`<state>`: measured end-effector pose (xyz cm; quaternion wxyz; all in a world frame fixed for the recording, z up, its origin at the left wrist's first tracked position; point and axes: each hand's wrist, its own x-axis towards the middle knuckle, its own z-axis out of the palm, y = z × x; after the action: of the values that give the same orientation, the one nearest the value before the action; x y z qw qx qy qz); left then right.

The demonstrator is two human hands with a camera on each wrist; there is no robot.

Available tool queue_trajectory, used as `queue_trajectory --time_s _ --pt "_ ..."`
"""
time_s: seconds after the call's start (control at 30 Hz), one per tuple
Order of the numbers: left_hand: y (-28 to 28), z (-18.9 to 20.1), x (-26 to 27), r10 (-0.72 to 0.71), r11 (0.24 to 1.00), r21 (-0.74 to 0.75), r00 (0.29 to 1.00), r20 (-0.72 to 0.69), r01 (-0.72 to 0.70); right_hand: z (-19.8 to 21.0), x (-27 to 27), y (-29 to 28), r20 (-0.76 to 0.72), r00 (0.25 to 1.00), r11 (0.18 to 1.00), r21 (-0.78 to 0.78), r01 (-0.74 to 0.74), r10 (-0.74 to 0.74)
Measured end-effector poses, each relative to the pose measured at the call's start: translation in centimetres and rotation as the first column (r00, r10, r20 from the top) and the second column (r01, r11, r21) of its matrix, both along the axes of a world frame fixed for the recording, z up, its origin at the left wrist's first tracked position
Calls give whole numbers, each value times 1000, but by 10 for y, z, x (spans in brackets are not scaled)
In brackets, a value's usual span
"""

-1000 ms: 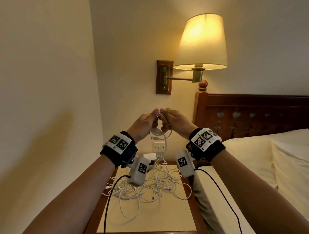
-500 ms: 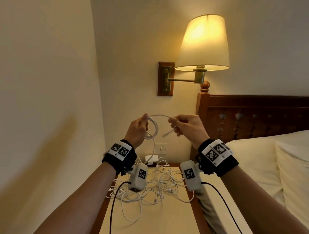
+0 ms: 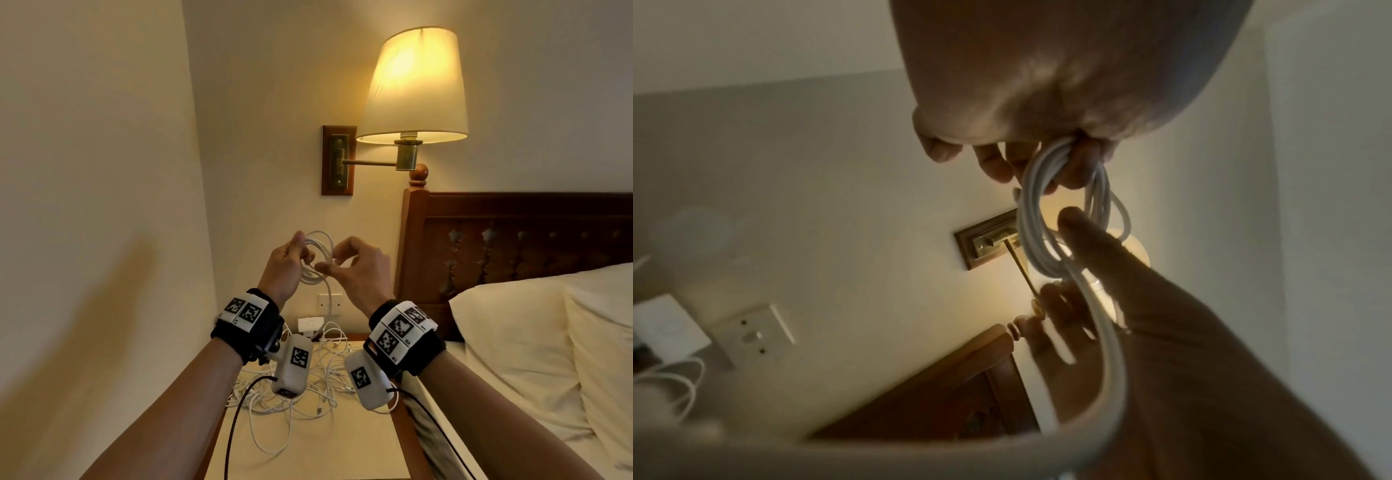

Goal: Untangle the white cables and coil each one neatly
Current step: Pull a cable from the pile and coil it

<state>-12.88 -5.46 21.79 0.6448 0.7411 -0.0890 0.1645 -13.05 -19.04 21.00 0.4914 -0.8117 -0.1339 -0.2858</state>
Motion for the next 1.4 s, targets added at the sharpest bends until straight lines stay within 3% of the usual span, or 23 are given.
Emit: queue_trajectory --time_s 0.07,0.13,0.23,0.27,0.33,0.53,0.67,0.9,1.03,1.1,1.2,1.4 --pt "-1 3 -1 13 999 -50 999 -31 -14 -1 4 -1 -10 999 999 1 -38 38" --pt "-3 6 -1 18 994 -111 999 -51 -24 -1 5 -1 -59 976 968 155 -200 211" --pt "-7 9 -1 9 984 -178 997 -75 -22 1 2 -3 -27 885 822 385 -420 465" --pt "-7 10 -2 -5 975 -222 996 -87 -15 1 0 -3 -11 848 768 432 -473 529" --pt "-6 11 -2 -20 954 -300 993 -114 -15 2 -1 -3 0 817 734 440 -518 576" --pt "3 10 4 -114 891 -451 986 -123 47 -3 2 -14 -46 756 722 337 -604 653" --pt "1 6 4 -186 866 -490 974 -128 100 -6 0 -7 -14 821 797 247 -551 571" --pt "-7 12 1 -114 838 -546 983 -140 20 -30 -4 2 -64 888 876 213 -434 455" --pt "-3 6 0 -77 870 -492 980 -183 -23 -31 -1 -6 164 932 943 18 -331 324" --pt "1 6 0 -52 885 -465 982 -183 -40 -31 -1 -11 307 909 959 -115 -258 282" --pt "3 9 0 -35 890 -451 980 -195 -59 -22 -7 -17 457 837 953 -185 -241 301" --pt "2 10 -4 -42 894 -445 980 -194 -50 -15 -10 -25 394 795 839 -485 -246 461"
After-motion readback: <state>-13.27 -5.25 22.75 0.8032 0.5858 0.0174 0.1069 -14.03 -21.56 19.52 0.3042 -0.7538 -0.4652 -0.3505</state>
